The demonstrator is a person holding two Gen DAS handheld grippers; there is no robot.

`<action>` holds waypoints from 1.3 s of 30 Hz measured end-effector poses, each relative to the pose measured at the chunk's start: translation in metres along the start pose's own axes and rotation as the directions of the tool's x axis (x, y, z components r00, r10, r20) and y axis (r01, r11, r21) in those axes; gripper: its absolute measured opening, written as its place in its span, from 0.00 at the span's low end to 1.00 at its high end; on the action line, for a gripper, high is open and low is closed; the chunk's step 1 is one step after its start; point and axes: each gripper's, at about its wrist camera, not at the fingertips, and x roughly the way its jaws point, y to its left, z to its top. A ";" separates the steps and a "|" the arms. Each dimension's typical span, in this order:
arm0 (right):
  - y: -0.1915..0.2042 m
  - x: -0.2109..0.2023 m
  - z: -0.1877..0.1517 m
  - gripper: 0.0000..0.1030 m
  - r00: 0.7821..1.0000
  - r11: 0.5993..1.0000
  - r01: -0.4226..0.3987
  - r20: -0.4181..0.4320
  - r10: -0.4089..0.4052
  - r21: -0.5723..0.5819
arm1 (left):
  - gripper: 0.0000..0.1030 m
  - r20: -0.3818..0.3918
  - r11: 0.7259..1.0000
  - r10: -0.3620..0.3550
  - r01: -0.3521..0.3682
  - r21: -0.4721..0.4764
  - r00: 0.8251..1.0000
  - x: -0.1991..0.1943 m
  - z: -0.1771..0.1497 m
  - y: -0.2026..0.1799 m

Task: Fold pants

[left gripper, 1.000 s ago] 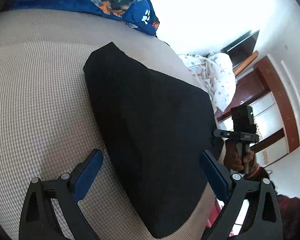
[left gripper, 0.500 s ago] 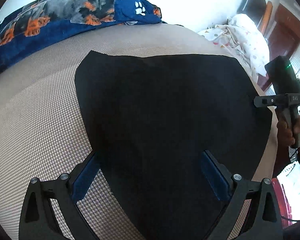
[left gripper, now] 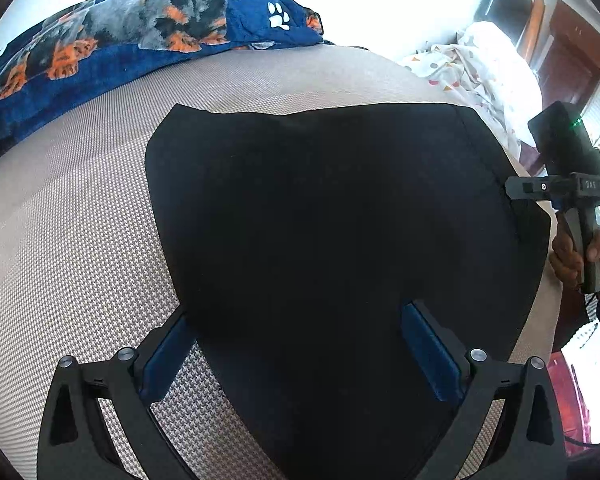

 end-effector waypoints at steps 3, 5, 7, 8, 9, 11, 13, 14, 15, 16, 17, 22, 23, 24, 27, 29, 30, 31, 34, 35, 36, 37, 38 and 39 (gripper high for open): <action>-0.004 -0.001 -0.001 0.66 1.000 1.000 -0.023 0.003 0.023 0.020 | 0.97 0.001 1.000 0.001 -0.001 0.000 1.000 0.000 0.000 0.000; -0.004 -0.001 -0.002 0.66 1.000 0.999 -0.030 0.008 0.030 0.018 | 0.97 0.001 1.000 0.001 -0.001 0.001 1.000 0.000 0.001 0.000; -0.003 -0.001 -0.003 0.66 1.000 1.000 -0.027 0.015 0.026 0.008 | 0.97 0.002 1.000 0.004 -0.004 0.002 1.000 0.000 0.000 -0.001; -0.003 -0.002 -0.004 0.67 1.000 1.000 -0.026 0.018 0.026 0.003 | 0.97 0.002 1.000 0.005 -0.005 0.003 1.000 0.000 0.000 -0.001; -0.003 -0.002 -0.005 0.67 0.999 1.000 -0.029 0.022 0.029 0.002 | 0.97 0.001 1.000 0.007 -0.007 0.004 1.000 0.001 0.000 -0.002; -0.004 -0.003 -0.007 0.67 0.999 0.999 -0.038 0.028 0.038 0.005 | 0.98 0.002 1.000 0.009 -0.009 0.003 1.000 0.000 0.000 -0.002; -0.003 -0.003 -0.007 0.67 0.999 0.999 -0.041 0.028 0.041 -0.002 | 0.98 0.002 1.000 0.008 -0.008 0.002 1.000 0.001 0.000 -0.002; -0.003 -0.003 -0.008 0.67 0.999 0.999 -0.043 0.024 0.044 -0.010 | 0.98 0.001 1.000 0.005 -0.005 0.001 1.000 0.001 0.000 -0.001; 0.000 -0.002 -0.009 0.67 0.999 0.999 -0.044 0.017 0.045 -0.021 | 0.98 0.000 1.000 0.002 -0.002 0.000 1.000 0.001 0.000 -0.001; 0.001 0.000 -0.010 0.67 0.999 0.998 -0.051 0.010 0.052 -0.027 | 0.98 -0.002 1.000 -0.006 0.006 0.000 1.000 0.001 0.001 0.000; 0.003 0.001 -0.012 0.67 0.998 0.997 -0.066 0.001 0.066 -0.032 | 0.98 -0.005 1.000 -0.021 0.021 0.001 1.000 0.001 0.001 0.001; 0.009 0.004 -0.018 0.67 0.994 0.993 -0.109 -0.027 0.108 -0.041 | 0.98 0.000 0.976 -0.206 0.206 -0.077 0.978 -0.005 0.005 0.025; 0.009 0.003 -0.019 0.67 0.993 0.993 -0.112 -0.028 0.111 -0.036 | 0.98 0.004 0.960 -0.260 0.259 -0.112 0.966 -0.006 0.006 0.033; 0.006 0.002 -0.018 0.67 0.992 0.992 -0.123 -0.031 0.123 -0.019 | 0.98 0.011 0.936 -0.320 0.318 -0.155 0.947 -0.006 0.007 0.044; 0.001 0.000 -0.014 0.66 0.988 0.989 -0.147 -0.038 0.147 0.022 | 0.95 0.037 0.843 -0.470 0.461 -0.278 0.882 -0.004 0.008 0.074; -0.002 0.000 -0.013 0.63 0.988 0.988 -0.146 -0.046 0.148 0.040 | 0.89 0.041 0.810 -0.514 0.500 -0.308 0.857 -0.003 0.008 0.083; -0.003 0.000 -0.013 0.63 0.987 0.988 -0.150 -0.048 0.152 0.047 | 0.87 0.038 0.800 -0.528 0.512 -0.313 0.848 -0.002 0.008 0.087; -0.003 0.000 -0.013 0.63 0.987 0.987 -0.152 -0.048 0.154 0.055 | 0.85 0.035 0.791 -0.541 0.523 -0.318 0.840 -0.002 0.008 0.089; 0.001 0.002 -0.013 0.65 0.990 0.991 -0.127 -0.057 0.130 0.043 | 0.85 0.023 0.756 -0.594 0.568 -0.326 0.804 0.000 0.010 0.088; 0.003 0.004 -0.012 0.66 0.990 0.991 -0.128 -0.056 0.130 0.044 | 0.85 0.009 0.758 -0.598 0.570 -0.316 0.801 0.001 0.012 0.084; 0.004 0.005 -0.013 0.67 0.990 0.990 -0.129 -0.053 0.131 0.053 | 0.85 -0.007 0.763 -0.598 0.567 -0.308 0.801 0.002 0.013 0.080; 0.005 0.006 -0.013 0.67 0.990 0.990 -0.129 -0.052 0.132 0.056 | 0.85 -0.018 0.772 -0.592 0.560 -0.301 0.806 0.002 0.014 0.077; 0.005 0.007 -0.013 0.67 0.989 0.989 -0.134 -0.050 0.137 0.059 | 0.85 -0.020 0.768 -0.597 0.565 -0.301 0.802 0.003 0.015 0.075; 0.006 0.008 -0.013 0.67 0.989 0.988 -0.140 -0.045 0.143 0.062 | 0.85 -0.014 0.761 -0.603 0.570 -0.309 0.797 0.004 0.016 0.074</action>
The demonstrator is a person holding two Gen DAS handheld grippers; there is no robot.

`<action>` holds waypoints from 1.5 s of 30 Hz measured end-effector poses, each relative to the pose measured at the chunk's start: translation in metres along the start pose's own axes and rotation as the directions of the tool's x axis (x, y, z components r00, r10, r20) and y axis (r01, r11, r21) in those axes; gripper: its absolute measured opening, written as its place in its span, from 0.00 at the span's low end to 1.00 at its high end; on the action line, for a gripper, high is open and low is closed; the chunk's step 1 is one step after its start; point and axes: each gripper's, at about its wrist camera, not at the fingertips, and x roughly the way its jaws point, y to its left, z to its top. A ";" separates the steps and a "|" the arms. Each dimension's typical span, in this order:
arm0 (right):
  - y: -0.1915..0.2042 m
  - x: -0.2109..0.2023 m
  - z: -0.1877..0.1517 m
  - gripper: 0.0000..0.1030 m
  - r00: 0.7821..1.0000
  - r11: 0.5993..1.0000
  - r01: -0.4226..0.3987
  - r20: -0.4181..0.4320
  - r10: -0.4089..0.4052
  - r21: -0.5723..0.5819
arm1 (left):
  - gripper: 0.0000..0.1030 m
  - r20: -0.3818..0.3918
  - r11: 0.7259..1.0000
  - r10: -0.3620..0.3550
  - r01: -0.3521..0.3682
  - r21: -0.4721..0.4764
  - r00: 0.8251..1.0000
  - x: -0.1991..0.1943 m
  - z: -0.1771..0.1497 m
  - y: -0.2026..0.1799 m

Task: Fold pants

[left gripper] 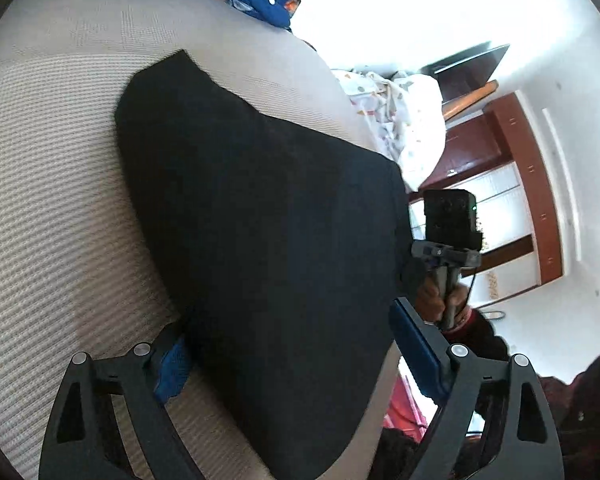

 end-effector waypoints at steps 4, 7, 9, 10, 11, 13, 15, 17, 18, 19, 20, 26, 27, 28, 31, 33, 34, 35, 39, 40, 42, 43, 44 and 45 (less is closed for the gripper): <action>0.000 0.003 -0.006 0.54 1.000 1.000 -0.018 0.002 0.018 -0.001 | 0.85 0.029 1.000 0.030 -0.030 0.004 0.999 0.005 0.007 -0.001; -0.007 0.003 -0.010 0.36 1.000 1.000 -0.001 0.011 0.001 0.016 | 0.84 0.041 0.998 0.060 -0.061 0.034 0.997 0.011 0.005 -0.010; -0.007 0.003 -0.011 0.34 1.000 1.000 0.005 0.021 -0.006 0.013 | 0.72 0.049 0.996 0.085 -0.086 0.019 0.995 0.012 0.004 -0.011; -0.005 0.003 -0.011 0.34 1.000 1.000 0.015 0.024 -0.015 0.008 | 0.60 0.054 0.995 0.102 -0.103 0.017 0.993 0.013 0.003 -0.012; -0.005 0.004 -0.011 0.34 0.999 1.000 0.021 0.028 -0.021 0.006 | 0.44 0.061 0.990 0.135 -0.137 0.016 0.989 0.013 0.002 -0.012; -0.004 0.004 -0.012 0.32 0.999 1.000 0.029 0.038 -0.029 0.009 | 0.31 0.080 0.985 0.175 -0.175 -0.001 0.981 0.012 -0.001 -0.010; -0.002 0.005 -0.011 0.32 0.998 0.999 0.032 0.048 -0.033 0.016 | 0.28 0.105 0.989 0.149 -0.146 -0.036 0.983 0.008 -0.004 -0.005; 0.001 0.006 -0.011 0.31 0.998 1.000 0.022 0.054 -0.023 0.018 | 0.28 0.116 0.989 0.146 -0.143 -0.038 0.982 0.005 -0.006 -0.004; 0.004 0.008 -0.012 0.30 0.998 1.000 0.022 0.055 -0.022 0.014 | 0.27 0.120 0.989 0.143 -0.139 -0.040 0.982 0.004 -0.007 -0.003; 0.006 0.009 -0.012 0.30 0.998 1.000 0.021 0.055 -0.022 0.011 | 0.27 0.122 0.991 0.131 -0.126 -0.047 0.984 0.002 -0.008 -0.002; 0.007 0.010 -0.013 0.30 0.998 1.000 0.009 0.056 -0.010 0.015 | 0.27 0.117 0.993 0.108 -0.102 -0.056 0.987 0.001 -0.009 0.000; 0.006 0.018 -0.013 0.29 0.999 0.999 -0.019 0.039 0.018 0.027 | 0.28 0.034 0.992 0.054 -0.049 -0.116 0.998 0.005 -0.003 0.018; 0.005 0.018 -0.013 0.29 0.999 1.000 -0.018 0.038 0.017 0.025 | 0.28 0.021 0.992 0.047 -0.045 -0.116 0.999 0.006 -0.002 0.020; 0.005 0.019 -0.013 0.29 0.999 1.000 -0.011 0.037 0.010 0.019 | 0.32 0.019 0.992 0.036 -0.034 -0.122 0.999 0.007 0.000 0.021; 0.006 0.020 -0.013 0.29 0.999 1.000 -0.007 0.038 0.007 0.021 | 0.35 0.031 0.988 0.028 -0.023 -0.153 0.999 0.011 0.007 0.020; 0.007 0.022 -0.012 0.29 0.999 1.000 0.000 0.039 -0.001 0.022 | 0.35 0.052 0.992 0.059 -0.053 -0.113 0.997 0.013 0.007 0.013; 0.007 0.021 -0.013 0.29 0.999 1.000 0.003 0.040 -0.004 0.021 | 0.33 0.063 0.993 0.086 -0.081 -0.080 0.994 0.016 0.006 0.007; 0.008 0.021 -0.013 0.29 0.999 1.000 0.007 0.042 -0.008 0.019 | 0.31 0.072 0.991 0.126 -0.123 -0.046 0.989 0.018 0.005 0.000; 0.013 0.020 -0.015 0.29 0.998 1.000 -0.005 0.068 0.003 0.030 | 0.22 0.104 0.974 0.206 -0.214 0.076 0.973 0.023 0.001 -0.027; 0.014 0.018 -0.016 0.29 0.997 0.999 -0.014 0.075 0.012 0.031 | 0.20 0.123 0.974 0.199 -0.210 0.081 0.972 0.020 0.000 -0.030; 0.018 0.017 -0.016 0.28 0.997 0.999 -0.023 0.080 0.021 0.023 | 0.15 0.160 0.972 0.199 -0.216 0.096 0.967 0.016 -0.001 -0.036; 0.020 0.018 -0.015 0.28 0.997 1.000 -0.024 0.080 0.023 0.017 | 0.15 0.168 0.969 0.206 -0.225 0.102 0.964 0.015 -0.001 -0.039; 0.023 0.019 -0.015 0.28 0.997 1.000 -0.027 0.079 0.026 0.009 | 0.15 0.176 0.968 0.211 -0.231 0.102 0.962 0.014 -0.001 -0.040; 0.026 0.021 -0.015 0.27 0.996 1.000 -0.028 0.079 0.028 0.001 | 0.15 0.182 0.968 0.215 -0.234 0.092 0.960 0.013 -0.002 -0.039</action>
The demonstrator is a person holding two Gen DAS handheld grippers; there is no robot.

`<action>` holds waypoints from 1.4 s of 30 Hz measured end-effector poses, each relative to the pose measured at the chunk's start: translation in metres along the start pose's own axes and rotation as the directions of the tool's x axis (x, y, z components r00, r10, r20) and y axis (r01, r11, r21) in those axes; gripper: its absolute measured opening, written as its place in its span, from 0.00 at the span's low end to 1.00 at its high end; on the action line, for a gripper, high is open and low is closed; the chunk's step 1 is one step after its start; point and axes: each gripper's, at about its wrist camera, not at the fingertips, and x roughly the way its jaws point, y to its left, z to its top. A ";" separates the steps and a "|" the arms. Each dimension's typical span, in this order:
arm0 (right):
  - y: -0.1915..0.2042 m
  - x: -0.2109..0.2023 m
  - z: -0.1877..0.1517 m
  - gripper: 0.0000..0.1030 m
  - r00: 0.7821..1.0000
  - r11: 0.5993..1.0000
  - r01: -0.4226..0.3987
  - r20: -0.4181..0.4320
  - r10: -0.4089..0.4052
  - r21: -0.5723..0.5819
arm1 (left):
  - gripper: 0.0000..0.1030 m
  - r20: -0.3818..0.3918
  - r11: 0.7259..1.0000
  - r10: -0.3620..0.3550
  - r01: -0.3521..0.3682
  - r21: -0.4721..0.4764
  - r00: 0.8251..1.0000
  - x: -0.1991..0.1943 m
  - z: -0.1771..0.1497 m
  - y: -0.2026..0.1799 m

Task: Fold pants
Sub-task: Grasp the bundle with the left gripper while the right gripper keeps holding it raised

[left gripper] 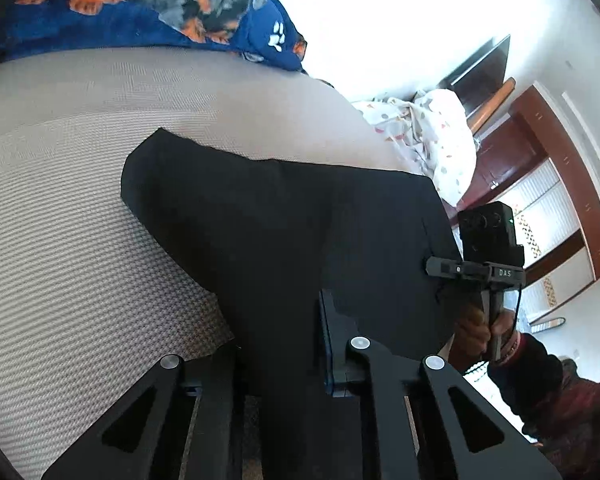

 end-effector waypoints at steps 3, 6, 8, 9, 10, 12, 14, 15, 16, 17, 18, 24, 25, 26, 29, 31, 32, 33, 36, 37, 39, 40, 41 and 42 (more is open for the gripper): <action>0.007 0.007 0.003 0.27 1.000 1.000 -0.009 -0.002 0.009 -0.011 | 0.15 0.017 1.000 0.020 -0.019 -0.019 1.000 -0.004 -0.004 0.004; 0.016 0.017 0.005 0.27 1.000 0.999 -0.022 -0.008 0.022 -0.031 | 0.15 0.043 0.998 0.044 -0.043 -0.036 0.998 -0.018 -0.010 0.017; 0.023 0.027 0.008 0.26 0.999 0.999 -0.039 -0.014 0.039 -0.036 | 0.15 0.065 0.998 0.057 -0.054 -0.044 0.996 -0.030 -0.010 0.027; 0.025 0.032 0.009 0.26 0.999 0.998 -0.047 -0.016 0.046 -0.041 | 0.15 0.077 0.997 0.062 -0.059 -0.050 0.995 -0.035 -0.011 0.029; 0.029 0.037 0.011 0.26 0.998 0.997 -0.055 -0.018 0.055 -0.047 | 0.15 0.091 0.996 0.069 -0.064 -0.054 0.993 -0.040 -0.011 0.029; 0.038 0.050 0.014 0.26 0.997 0.995 -0.077 -0.025 0.075 -0.056 | 0.15 0.116 0.995 0.084 -0.077 -0.062 0.990 -0.053 -0.010 0.032; 0.047 0.063 0.017 0.26 0.995 0.993 -0.095 -0.037 0.093 -0.069 | 0.14 0.139 0.993 0.093 -0.083 -0.079 0.986 -0.065 -0.011 0.039; 0.050 0.067 0.018 0.26 0.994 0.992 -0.100 -0.041 0.097 -0.073 | 0.14 0.148 0.993 0.099 -0.087 -0.084 0.984 -0.071 -0.012 0.043; 0.053 0.073 0.019 0.26 0.994 0.991 -0.105 -0.047 0.101 -0.078 | 0.14 0.158 0.991 0.109 -0.096 -0.089 0.981 -0.077 -0.012 0.046; 0.058 0.080 0.021 0.26 0.993 0.990 -0.113 -0.054 0.109 -0.084 | 0.15 0.165 0.990 0.119 -0.105 -0.094 0.979 -0.081 -0.012 0.050; 0.061 0.085 0.022 0.26 0.992 0.989 -0.119 -0.059 0.114 -0.088 | 0.14 0.172 0.989 0.126 -0.111 -0.099 0.977 -0.086 -0.013 0.054; 0.083 0.120 0.031 0.26 0.987 0.984 -0.139 -0.094 0.129 -0.113 | 0.15 0.202 0.979 0.184 -0.160 -0.129 0.962 -0.108 -0.018 0.075; 0.087 0.123 0.029 0.26 0.987 0.983 -0.138 -0.100 0.127 -0.119 | 0.15 0.205 0.976 0.195 -0.171 -0.132 0.959 -0.111 -0.018 0.079; 0.090 0.128 0.031 0.26 0.987 0.983 -0.136 -0.107 0.123 -0.125 | 0.15 0.207 0.975 0.203 -0.178 -0.133 0.957 -0.113 -0.019 0.081; 0.098 0.136 0.034 0.26 0.986 0.981 -0.135 -0.116 0.120 -0.136 | 0.15 0.218 0.969 0.230 -0.203 -0.138 0.949 -0.120 -0.020 0.088; 0.105 0.143 0.039 0.26 0.986 0.981 -0.132 -0.122 0.115 -0.143 | 0.15 0.223 0.965 0.250 -0.223 -0.137 0.942 -0.126 -0.019 0.092; 0.107 0.146 0.042 0.26 0.986 0.981 -0.132 -0.124 0.114 -0.146 | 0.15 0.226 0.963 0.262 -0.237 -0.132 0.938 -0.128 -0.019 0.093; 0.110 0.150 0.044 0.26 0.985 0.980 -0.132 -0.127 0.113 -0.148 | 0.15 0.229 0.960 0.275 -0.252 -0.124 0.934 -0.129 -0.017 0.093; 0.118 0.162 0.052 0.26 0.985 0.978 -0.132 -0.134 0.111 -0.159 | 0.15 0.237 0.951 0.307 -0.289 -0.107 0.922 -0.136 -0.011 0.097; 0.119 0.165 0.055 0.26 0.984 0.978 -0.134 -0.136 0.113 -0.161 | 0.15 0.240 0.949 0.314 -0.298 -0.103 0.918 -0.138 -0.009 0.098; 0.123 0.172 0.061 0.26 0.984 0.977 -0.137 -0.137 0.114 -0.166 | 0.15 0.249 0.945 0.327 -0.312 -0.099 0.912 -0.142 -0.004 0.102; 0.126 0.176 0.064 0.26 0.984 0.976 -0.138 -0.138 0.115 -0.169 | 0.15 0.253 0.943 0.332 -0.317 -0.099 0.909 -0.144 -0.001 0.104; 0.128 0.180 0.068 0.26 0.984 0.975 -0.138 -0.139 0.115 -0.173 | 0.15 0.257 0.941 0.337 -0.323 -0.098 0.906 -0.146 0.002 0.107; 0.131 0.183 0.071 0.26 0.984 0.974 -0.137 -0.140 0.113 -0.178 | 0.15 0.262 0.939 0.344 -0.329 -0.099 0.902 -0.148 0.005 0.109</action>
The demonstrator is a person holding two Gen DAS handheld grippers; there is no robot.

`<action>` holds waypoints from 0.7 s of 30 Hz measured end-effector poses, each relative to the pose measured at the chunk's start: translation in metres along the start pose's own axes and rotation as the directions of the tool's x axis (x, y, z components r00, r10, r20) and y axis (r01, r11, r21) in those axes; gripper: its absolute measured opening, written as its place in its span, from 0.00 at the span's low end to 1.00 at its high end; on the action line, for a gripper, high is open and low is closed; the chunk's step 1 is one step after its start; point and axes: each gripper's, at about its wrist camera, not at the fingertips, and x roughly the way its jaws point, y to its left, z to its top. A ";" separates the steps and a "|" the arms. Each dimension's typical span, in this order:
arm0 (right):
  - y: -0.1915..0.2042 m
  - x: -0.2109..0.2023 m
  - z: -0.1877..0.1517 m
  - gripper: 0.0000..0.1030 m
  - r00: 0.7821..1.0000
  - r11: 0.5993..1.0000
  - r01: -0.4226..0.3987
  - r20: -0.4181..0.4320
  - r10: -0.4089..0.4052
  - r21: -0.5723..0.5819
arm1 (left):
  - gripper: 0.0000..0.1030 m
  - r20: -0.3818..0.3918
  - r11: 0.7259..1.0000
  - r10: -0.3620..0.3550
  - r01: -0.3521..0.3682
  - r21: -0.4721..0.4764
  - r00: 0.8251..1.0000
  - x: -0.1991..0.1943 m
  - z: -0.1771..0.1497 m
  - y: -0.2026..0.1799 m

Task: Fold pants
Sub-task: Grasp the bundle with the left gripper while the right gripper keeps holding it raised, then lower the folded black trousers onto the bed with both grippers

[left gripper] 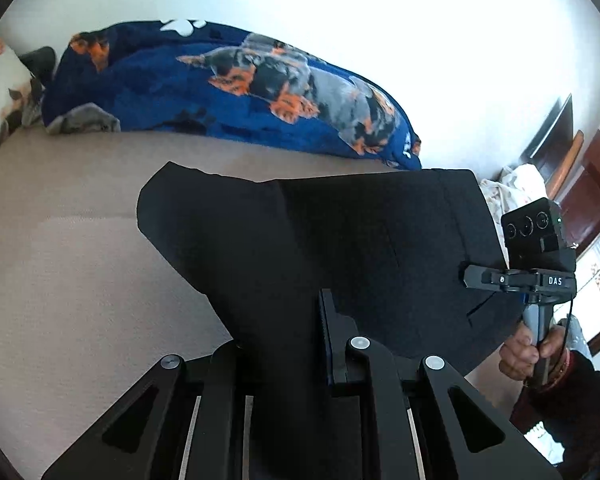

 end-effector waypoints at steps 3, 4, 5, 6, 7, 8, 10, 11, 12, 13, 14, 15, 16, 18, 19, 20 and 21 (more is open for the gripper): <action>0.004 0.011 0.014 0.26 1.000 1.000 0.003 -0.009 -0.003 -0.014 | 0.15 0.013 1.000 0.023 -0.023 0.008 1.000 0.001 0.010 0.007; 0.005 0.015 0.018 0.26 1.000 1.000 0.007 -0.012 -0.007 -0.019 | 0.15 0.016 0.999 0.033 -0.033 0.014 0.999 0.002 0.013 0.009; 0.005 0.018 0.021 0.26 1.000 1.000 0.008 -0.015 -0.009 -0.022 | 0.15 0.019 0.999 0.041 -0.041 0.018 0.999 0.003 0.016 0.011; 0.006 0.022 0.026 0.26 1.000 1.000 0.008 -0.018 -0.009 -0.025 | 0.15 0.021 0.999 0.048 -0.049 0.022 0.999 0.004 0.018 0.013; 0.006 0.025 0.028 0.26 1.000 1.000 0.010 -0.019 -0.010 -0.027 | 0.15 0.024 0.998 0.058 -0.058 0.028 0.998 0.005 0.021 0.015; 0.006 0.028 0.032 0.26 1.000 1.000 0.011 -0.021 -0.012 -0.029 | 0.15 0.026 0.997 0.065 -0.066 0.032 0.998 0.006 0.024 0.017; 0.006 0.034 0.038 0.26 1.000 0.999 0.009 -0.023 -0.010 -0.032 | 0.15 0.031 0.997 0.074 -0.075 0.034 0.997 0.008 0.029 0.021; 0.006 0.036 0.041 0.26 1.000 0.999 0.010 -0.023 -0.010 -0.034 | 0.15 0.033 0.996 0.077 -0.078 0.033 0.996 0.009 0.032 0.024; 0.006 0.038 0.042 0.26 1.000 0.999 0.010 -0.023 -0.010 -0.036 | 0.15 0.034 0.996 0.080 -0.081 0.032 0.996 0.011 0.034 0.025; 0.006 0.041 0.045 0.26 1.000 0.999 0.009 -0.023 -0.010 -0.038 | 0.15 0.037 0.996 0.085 -0.086 0.033 0.996 0.011 0.036 0.028; 0.006 0.043 0.047 0.26 1.000 0.999 0.009 -0.022 -0.009 -0.038 | 0.15 0.040 0.995 0.090 -0.092 0.031 0.995 0.013 0.039 0.030; 0.005 0.045 0.050 0.26 1.000 0.999 0.007 -0.022 -0.008 -0.038 | 0.15 0.041 0.995 0.091 -0.092 0.029 0.995 0.013 0.041 0.032; 0.005 0.047 0.052 0.26 1.000 0.999 0.007 -0.021 -0.008 -0.039 | 0.15 0.041 0.995 0.093 -0.094 0.029 0.995 0.014 0.043 0.035; 0.004 0.051 0.056 0.26 1.000 0.999 0.006 -0.021 -0.007 -0.042 | 0.15 0.044 0.993 0.107 -0.109 0.038 0.993 0.016 0.048 0.038; 0.004 0.052 0.058 0.26 1.000 0.999 0.008 -0.022 -0.009 -0.048 | 0.15 0.046 0.992 0.114 -0.116 0.044 0.992 0.017 0.050 0.039; 0.004 0.053 0.059 0.26 1.000 0.999 0.010 -0.022 -0.012 -0.052 | 0.15 0.048 0.991 0.120 -0.122 0.048 0.992 0.017 0.053 0.041; 0.004 0.055 0.062 0.26 1.000 0.998 0.010 -0.022 -0.012 -0.054 | 0.15 0.049 0.991 0.124 -0.127 0.050 0.991 0.018 0.055 0.042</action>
